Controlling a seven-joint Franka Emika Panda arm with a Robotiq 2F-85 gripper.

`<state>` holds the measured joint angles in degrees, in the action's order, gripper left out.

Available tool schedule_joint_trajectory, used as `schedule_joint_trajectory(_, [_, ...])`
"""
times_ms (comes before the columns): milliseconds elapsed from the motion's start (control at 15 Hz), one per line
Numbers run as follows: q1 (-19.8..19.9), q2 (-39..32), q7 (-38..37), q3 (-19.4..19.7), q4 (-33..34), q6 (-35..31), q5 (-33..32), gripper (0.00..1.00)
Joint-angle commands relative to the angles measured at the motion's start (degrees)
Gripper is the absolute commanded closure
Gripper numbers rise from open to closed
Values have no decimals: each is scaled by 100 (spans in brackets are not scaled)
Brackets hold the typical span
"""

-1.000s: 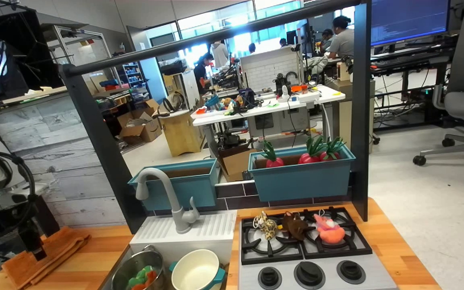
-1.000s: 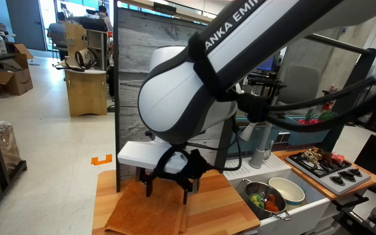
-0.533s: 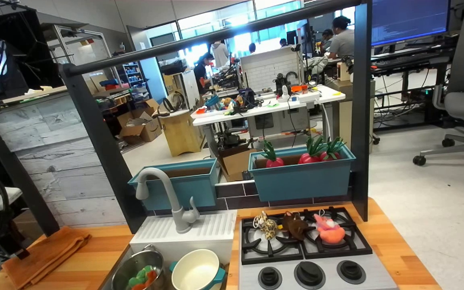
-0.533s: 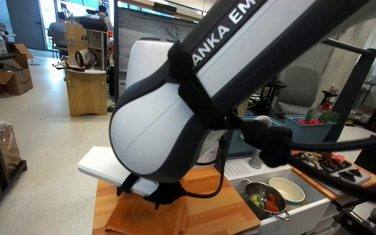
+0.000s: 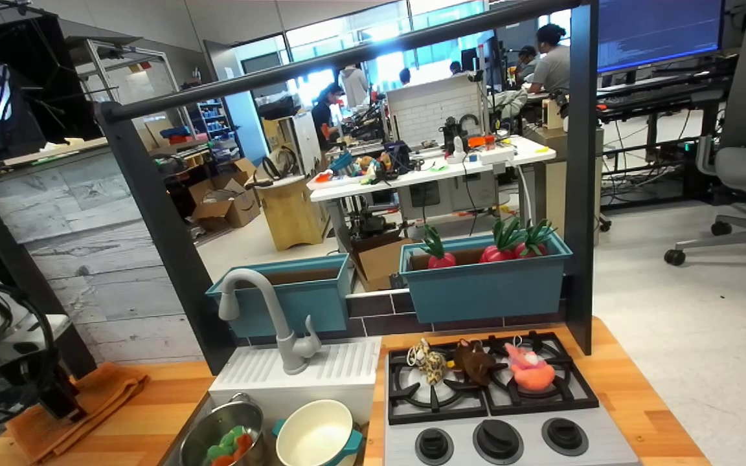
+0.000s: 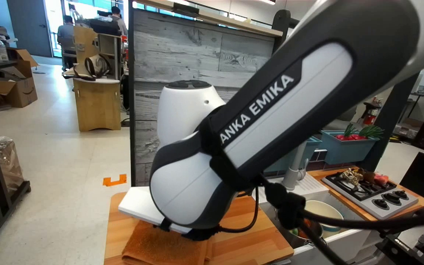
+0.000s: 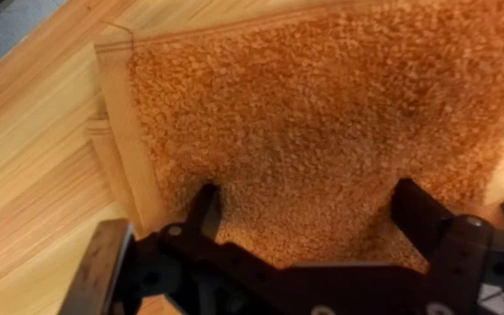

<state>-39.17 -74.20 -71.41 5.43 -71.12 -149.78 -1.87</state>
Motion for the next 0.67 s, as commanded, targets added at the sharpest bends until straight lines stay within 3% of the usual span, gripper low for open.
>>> schedule_joint_trajectory(0, [2, -109, -12, 18, 135, 48, 2, 0])
schedule_joint_trajectory(133, [1, -224, -35, 22, 336, 187, 2, 0])
schedule_joint_trajectory(200, [114, -111, 138, -98, 146, 265, 40, 0])
schedule_joint_trajectory(600, [483, 281, -252, 232, -1308, -11, 145, 0])
